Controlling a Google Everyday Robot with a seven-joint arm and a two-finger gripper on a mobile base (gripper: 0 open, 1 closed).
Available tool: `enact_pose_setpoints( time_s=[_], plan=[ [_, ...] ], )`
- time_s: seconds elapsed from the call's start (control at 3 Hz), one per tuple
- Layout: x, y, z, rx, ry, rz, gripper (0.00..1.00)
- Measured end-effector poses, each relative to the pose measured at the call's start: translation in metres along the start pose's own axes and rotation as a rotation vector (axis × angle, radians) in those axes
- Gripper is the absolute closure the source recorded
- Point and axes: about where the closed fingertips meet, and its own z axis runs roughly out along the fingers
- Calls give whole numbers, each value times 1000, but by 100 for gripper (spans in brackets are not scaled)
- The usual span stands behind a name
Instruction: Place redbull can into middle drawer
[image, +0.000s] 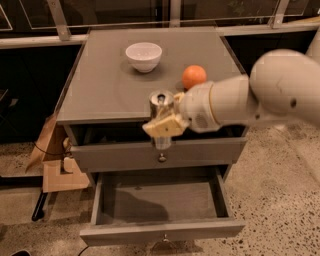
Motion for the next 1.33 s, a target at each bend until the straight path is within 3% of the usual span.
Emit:
enact_pose_setpoints(
  time_s=[0.33, 0.67, 1.0, 1.33],
  plan=[
    [61, 22, 27, -11, -54, 21, 100],
    [69, 24, 32, -17, -58, -26, 100],
    [69, 24, 32, -17, -58, -26, 100],
    [108, 17, 45, -23, -33, -67, 100]
  ],
)
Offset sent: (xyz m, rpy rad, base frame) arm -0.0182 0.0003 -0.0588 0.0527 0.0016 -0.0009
